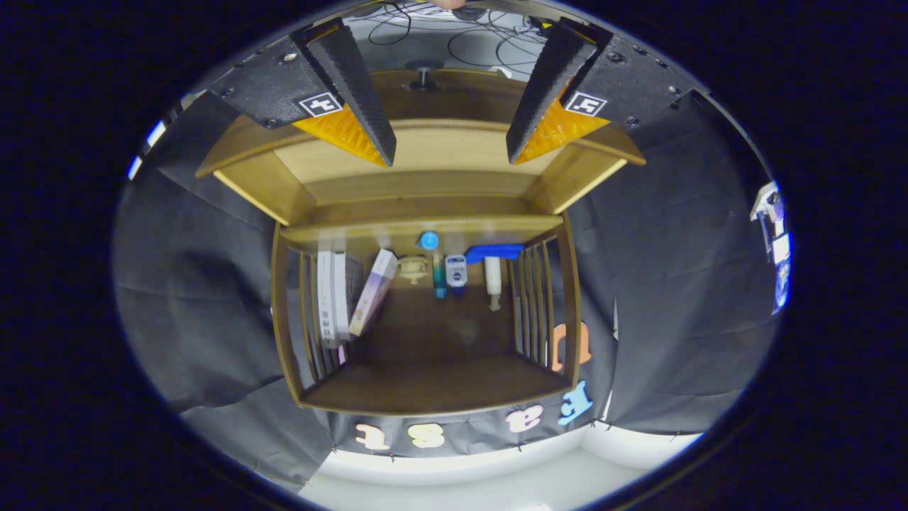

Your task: Pull open the drawer, take out the items inside it, and place them on the countertop above the cabinet.

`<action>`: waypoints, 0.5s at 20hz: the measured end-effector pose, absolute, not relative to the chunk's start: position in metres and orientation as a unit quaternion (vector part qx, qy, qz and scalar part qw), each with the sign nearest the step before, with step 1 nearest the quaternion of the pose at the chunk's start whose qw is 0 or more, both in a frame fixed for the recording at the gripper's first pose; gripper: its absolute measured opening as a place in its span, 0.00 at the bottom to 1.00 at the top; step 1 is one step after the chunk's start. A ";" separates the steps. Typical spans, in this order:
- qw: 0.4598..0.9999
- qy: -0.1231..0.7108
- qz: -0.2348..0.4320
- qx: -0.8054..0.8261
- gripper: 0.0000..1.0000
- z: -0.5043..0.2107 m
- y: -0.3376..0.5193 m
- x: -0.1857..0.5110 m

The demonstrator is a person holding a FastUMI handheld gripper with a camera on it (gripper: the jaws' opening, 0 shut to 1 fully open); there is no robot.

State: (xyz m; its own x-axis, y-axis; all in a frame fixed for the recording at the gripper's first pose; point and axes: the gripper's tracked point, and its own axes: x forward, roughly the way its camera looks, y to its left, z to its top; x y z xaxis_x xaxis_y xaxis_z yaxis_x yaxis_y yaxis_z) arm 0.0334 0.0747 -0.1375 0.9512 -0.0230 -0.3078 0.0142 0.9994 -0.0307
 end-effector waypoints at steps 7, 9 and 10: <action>0.975 0.217 -0.049 0.008 0.99 -0.213 0.054 0.037; 0.975 0.212 -0.063 0.027 0.99 -0.218 0.051 0.039; 0.976 0.208 -0.066 0.024 0.99 -0.217 0.052 0.041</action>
State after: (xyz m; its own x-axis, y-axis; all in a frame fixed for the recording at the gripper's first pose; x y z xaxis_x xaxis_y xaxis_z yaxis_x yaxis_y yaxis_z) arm 0.0413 0.0518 -0.2174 0.9044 -0.1193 -0.4096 0.1394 0.9900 0.0195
